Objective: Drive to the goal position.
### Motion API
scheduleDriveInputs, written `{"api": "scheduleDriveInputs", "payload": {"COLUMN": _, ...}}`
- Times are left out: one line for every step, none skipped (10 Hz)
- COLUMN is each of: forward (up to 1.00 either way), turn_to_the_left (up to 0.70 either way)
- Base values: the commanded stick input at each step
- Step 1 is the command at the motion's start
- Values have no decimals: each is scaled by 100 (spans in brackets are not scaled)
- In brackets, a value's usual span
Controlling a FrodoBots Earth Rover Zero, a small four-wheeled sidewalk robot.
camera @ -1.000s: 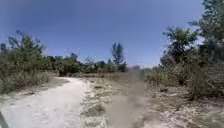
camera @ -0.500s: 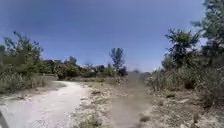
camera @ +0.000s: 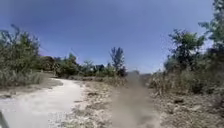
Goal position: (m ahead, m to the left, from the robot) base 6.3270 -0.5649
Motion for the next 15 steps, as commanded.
{"api": "scheduleDriveInputs", "payload": {"forward": 70, "turn_to_the_left": 14}}
{"api": "scheduleDriveInputs", "payload": {"forward": 70, "turn_to_the_left": 14}}
{"api": "scheduleDriveInputs", "payload": {"forward": 70, "turn_to_the_left": 14}}
{"api": "scheduleDriveInputs", "payload": {"forward": 70, "turn_to_the_left": 14}}
{"api": "scheduleDriveInputs", "payload": {"forward": 70, "turn_to_the_left": 14}}
{"api": "scheduleDriveInputs", "payload": {"forward": 70, "turn_to_the_left": 14}}
{"api": "scheduleDriveInputs", "payload": {"forward": 70, "turn_to_the_left": 14}}
{"api": "scheduleDriveInputs", "payload": {"forward": 70, "turn_to_the_left": 8}}
{"api": "scheduleDriveInputs", "payload": {"forward": 70, "turn_to_the_left": 0}}
{"api": "scheduleDriveInputs", "payload": {"forward": 70, "turn_to_the_left": 0}}
{"api": "scheduleDriveInputs", "payload": {"forward": 70, "turn_to_the_left": 0}}
{"api": "scheduleDriveInputs", "payload": {"forward": 70, "turn_to_the_left": 0}}
{"api": "scheduleDriveInputs", "payload": {"forward": 70, "turn_to_the_left": 0}}
{"api": "scheduleDriveInputs", "payload": {"forward": 70, "turn_to_the_left": 1}}
{"api": "scheduleDriveInputs", "payload": {"forward": 70, "turn_to_the_left": 8}}
